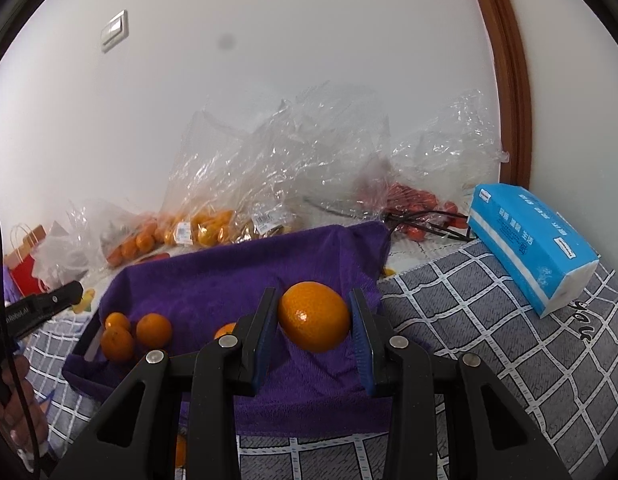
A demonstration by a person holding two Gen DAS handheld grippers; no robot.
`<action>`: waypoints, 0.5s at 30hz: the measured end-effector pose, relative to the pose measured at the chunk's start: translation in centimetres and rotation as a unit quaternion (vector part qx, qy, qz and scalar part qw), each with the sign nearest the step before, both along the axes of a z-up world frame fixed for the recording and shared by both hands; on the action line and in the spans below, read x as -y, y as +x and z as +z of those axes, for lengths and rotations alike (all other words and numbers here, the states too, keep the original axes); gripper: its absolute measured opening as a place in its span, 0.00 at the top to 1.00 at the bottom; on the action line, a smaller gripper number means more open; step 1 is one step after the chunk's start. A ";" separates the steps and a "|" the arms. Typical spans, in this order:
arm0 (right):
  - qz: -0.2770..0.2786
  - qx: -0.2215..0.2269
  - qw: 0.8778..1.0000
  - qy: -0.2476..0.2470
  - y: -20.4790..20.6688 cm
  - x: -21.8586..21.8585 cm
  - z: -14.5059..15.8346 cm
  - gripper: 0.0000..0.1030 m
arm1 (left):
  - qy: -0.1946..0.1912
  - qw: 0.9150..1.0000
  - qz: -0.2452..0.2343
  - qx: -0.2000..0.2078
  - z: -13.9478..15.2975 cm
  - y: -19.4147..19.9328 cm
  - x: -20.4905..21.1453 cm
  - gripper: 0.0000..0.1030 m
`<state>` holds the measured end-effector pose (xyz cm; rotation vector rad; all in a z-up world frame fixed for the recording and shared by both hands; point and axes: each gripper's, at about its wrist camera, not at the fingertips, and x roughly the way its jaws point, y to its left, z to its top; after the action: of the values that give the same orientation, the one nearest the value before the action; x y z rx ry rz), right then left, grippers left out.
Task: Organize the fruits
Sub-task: 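Carry the orange in the right tool while the left tool carries the tomato over the towel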
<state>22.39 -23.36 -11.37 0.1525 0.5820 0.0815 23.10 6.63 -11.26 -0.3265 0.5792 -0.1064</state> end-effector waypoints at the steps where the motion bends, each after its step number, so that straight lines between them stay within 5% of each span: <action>1: 0.002 -0.002 1.000 -0.002 0.1 -0.1 -0.1 0.66 | 0.000 1.000 0.000 -0.001 -0.1 0.0 0.0 0.77; 15: 0.007 -0.034 0.999 -0.021 0.8 -0.9 -1.2 0.66 | -0.007 0.999 -0.029 -0.012 -0.5 0.1 0.7 0.77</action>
<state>23.20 -22.45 -12.55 0.1104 0.6520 0.0781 23.19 5.97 -11.77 -0.3252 0.6130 -0.1632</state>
